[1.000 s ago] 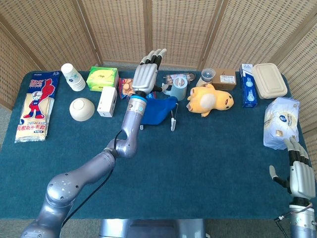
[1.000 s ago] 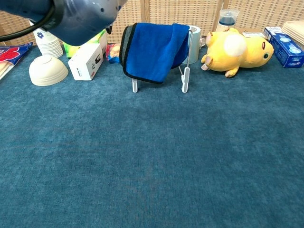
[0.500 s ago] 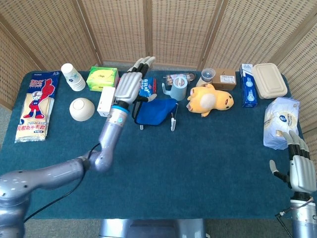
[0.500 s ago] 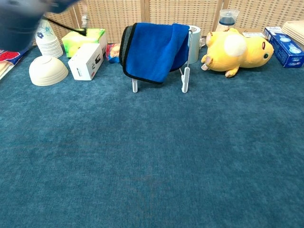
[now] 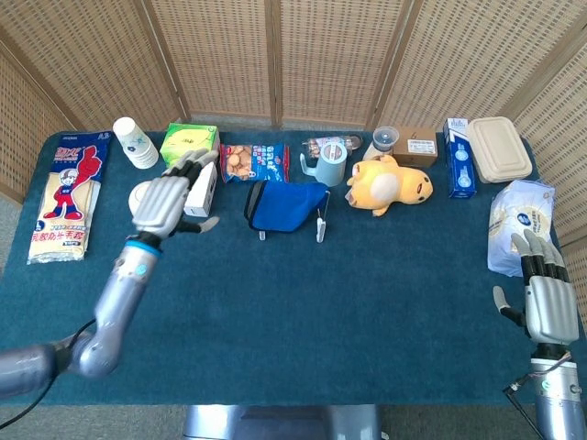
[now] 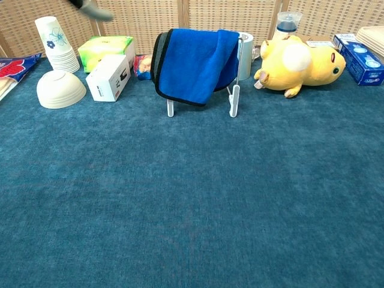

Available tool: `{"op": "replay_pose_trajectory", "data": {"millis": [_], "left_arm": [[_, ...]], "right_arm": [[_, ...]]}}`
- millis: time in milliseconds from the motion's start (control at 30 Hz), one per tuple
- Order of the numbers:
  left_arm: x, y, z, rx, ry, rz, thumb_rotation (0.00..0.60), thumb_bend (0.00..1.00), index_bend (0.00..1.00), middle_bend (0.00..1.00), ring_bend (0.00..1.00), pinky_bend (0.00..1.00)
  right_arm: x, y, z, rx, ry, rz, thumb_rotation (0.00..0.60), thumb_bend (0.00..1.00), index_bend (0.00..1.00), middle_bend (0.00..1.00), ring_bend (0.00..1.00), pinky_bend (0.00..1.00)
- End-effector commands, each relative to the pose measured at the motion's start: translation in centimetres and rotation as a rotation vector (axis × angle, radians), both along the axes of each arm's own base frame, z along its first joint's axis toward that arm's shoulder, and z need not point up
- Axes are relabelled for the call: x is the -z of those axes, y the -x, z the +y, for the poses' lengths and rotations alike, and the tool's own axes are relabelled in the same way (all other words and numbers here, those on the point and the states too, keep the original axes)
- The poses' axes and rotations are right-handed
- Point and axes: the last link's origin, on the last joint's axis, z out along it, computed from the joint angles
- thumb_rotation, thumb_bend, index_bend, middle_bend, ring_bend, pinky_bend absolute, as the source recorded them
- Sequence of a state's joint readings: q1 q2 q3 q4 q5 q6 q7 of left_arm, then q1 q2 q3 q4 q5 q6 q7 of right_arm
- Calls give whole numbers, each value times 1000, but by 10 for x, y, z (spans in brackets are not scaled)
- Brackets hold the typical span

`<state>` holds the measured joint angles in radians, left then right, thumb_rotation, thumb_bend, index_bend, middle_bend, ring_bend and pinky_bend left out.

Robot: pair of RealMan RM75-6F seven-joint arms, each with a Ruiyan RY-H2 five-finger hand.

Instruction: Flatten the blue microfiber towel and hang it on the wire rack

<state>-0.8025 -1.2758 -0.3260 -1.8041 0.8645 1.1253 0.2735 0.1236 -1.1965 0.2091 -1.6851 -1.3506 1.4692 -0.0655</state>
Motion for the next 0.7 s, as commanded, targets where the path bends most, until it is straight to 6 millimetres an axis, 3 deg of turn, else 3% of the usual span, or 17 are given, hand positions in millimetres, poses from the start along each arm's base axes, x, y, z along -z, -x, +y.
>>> {"op": "replay_pose_trajectory", "data": {"millis": [33,133,267,700], "left_arm": [[-10,29,-31,-37,22,32,600,311,117,77,0,196],[-18,49,-57,-73,52,47,600,311,143,92,1,196],[-30,83,-106,-95,26,151,600,311,180,120,15,195],[-34,143,-193,-126,-101,269,600,312,249,150,27,183]], "right_arm": [[0,-1,-3,-9,-1,45,600,336,0,0,0,0],[1,-3,-4,-15,-9,66,600,337,0,0,0,0],[4,-3,-2,-21,-18,135,600,340,0,0,0,0],[13,0,11,-6,-51,229,600,338,1,1,0,0]]}}
